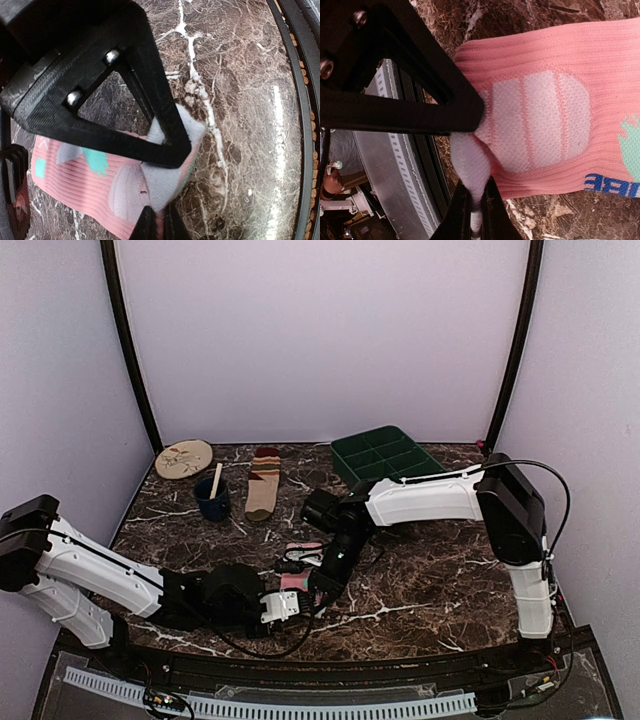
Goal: Roll the socks
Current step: Roll the sock at the center of the board.
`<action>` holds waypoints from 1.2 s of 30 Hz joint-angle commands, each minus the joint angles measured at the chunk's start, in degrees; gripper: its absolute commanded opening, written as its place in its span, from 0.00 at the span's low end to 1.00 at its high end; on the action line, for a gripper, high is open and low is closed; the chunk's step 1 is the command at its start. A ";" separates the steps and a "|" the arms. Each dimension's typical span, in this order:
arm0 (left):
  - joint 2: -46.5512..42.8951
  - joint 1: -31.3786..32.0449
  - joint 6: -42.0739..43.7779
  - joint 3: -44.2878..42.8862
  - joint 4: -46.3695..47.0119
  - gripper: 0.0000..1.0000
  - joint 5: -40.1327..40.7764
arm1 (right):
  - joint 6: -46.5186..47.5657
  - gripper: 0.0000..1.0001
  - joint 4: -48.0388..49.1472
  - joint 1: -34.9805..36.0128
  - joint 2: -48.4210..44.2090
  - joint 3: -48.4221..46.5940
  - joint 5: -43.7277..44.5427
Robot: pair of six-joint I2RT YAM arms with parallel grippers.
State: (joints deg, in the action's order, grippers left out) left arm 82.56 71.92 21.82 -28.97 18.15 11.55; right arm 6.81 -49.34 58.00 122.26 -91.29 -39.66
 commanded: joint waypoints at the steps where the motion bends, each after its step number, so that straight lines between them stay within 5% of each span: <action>1: -0.65 0.21 -0.82 -1.72 -3.13 0.08 -2.04 | 0.48 0.00 -0.35 -0.51 -0.26 -0.27 -0.66; 6: 0.14 0.16 -2.72 -3.81 -7.86 0.00 -4.57 | 0.16 0.01 -0.19 -0.58 -0.51 -0.39 0.44; 15: 1.22 -1.33 -8.19 -6.37 -12.40 0.00 -9.02 | -2.05 0.34 4.67 -1.11 -2.64 3.17 0.86; 36: 6.06 -6.99 -17.95 -13.14 -21.85 0.00 -19.92 | -9.55 0.42 24.49 -6.29 -10.41 17.80 1.56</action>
State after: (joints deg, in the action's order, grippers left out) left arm 86.96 66.04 6.61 -39.42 0.27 -4.43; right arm -1.02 -30.59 52.07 114.63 -75.92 -39.75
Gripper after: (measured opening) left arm 0.044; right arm 0.418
